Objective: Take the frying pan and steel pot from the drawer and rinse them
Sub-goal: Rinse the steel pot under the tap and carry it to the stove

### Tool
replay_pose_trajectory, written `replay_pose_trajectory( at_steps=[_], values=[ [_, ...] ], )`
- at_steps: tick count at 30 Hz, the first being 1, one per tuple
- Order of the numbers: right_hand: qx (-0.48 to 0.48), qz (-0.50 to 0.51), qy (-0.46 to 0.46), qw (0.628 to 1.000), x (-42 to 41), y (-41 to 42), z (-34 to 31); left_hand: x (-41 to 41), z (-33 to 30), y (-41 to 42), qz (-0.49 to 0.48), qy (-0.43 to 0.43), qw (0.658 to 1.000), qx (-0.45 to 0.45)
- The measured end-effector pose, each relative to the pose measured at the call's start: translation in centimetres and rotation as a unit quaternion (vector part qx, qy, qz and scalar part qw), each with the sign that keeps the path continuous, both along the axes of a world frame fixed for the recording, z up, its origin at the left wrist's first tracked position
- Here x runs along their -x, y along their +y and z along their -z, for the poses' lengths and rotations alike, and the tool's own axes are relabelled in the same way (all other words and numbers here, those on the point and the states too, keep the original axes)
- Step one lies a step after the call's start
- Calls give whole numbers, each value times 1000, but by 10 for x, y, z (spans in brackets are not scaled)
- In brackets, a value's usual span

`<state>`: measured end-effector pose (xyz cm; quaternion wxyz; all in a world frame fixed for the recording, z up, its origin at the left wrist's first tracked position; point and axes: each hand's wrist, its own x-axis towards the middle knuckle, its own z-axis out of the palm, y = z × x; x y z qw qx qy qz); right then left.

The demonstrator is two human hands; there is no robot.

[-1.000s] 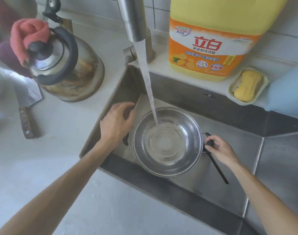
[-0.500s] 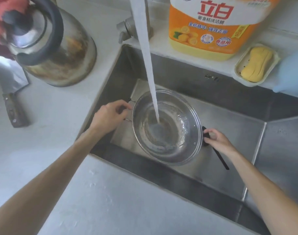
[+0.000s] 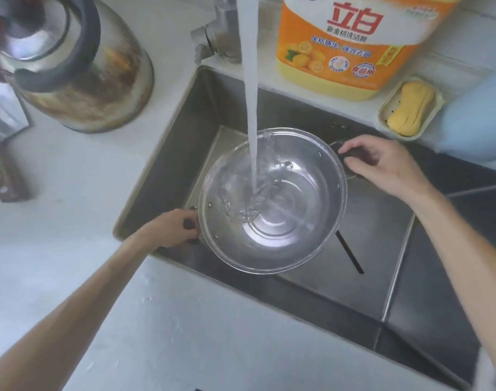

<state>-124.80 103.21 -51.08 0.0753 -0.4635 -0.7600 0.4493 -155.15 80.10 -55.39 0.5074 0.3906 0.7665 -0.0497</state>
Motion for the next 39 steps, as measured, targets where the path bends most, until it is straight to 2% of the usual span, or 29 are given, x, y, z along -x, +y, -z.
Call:
replay_pose_trajectory(
  at_steps=[3,7,11,13,17,19,22,24,27,30,32,33,36,39],
  values=[
    [-30,12,26,999,-18,-18,3,-2,-4,-4,-47,84,991,-89],
    [-1,95,67,993,-36,-43,39,-5,-32,-6,-87,168,950,-247],
    [99,140,79,982,-29,-72,83,-9,-81,3,-8,204,876,-436],
    [156,116,65,979,-18,-84,101,-17,-106,14,6,204,861,-467],
    [236,79,11,969,-9,-81,114,-19,-123,31,-104,182,902,-378],
    [221,36,-30,974,-13,-67,106,-4,-108,28,-126,171,931,-298],
    [144,20,-78,986,-24,-36,82,15,-77,16,-84,100,983,-132],
    [88,23,-68,994,-30,-20,60,11,-53,9,-18,44,998,-37],
    [6,19,-55,998,-37,-12,23,-10,-24,4,45,39,997,-43],
    [-61,33,-9,998,-43,-21,1,-22,-5,5,-10,42,993,-112],
    [-85,62,18,994,-48,-31,6,-21,-2,5,-54,86,975,-200],
    [-86,83,29,992,-51,-37,15,-19,-5,5,-75,106,954,-270],
    [-45,160,65,984,-50,-56,54,-13,-28,3,-53,149,865,-477],
    [35,186,77,979,-30,-74,91,-11,-61,7,1,185,817,-546]
  ],
)
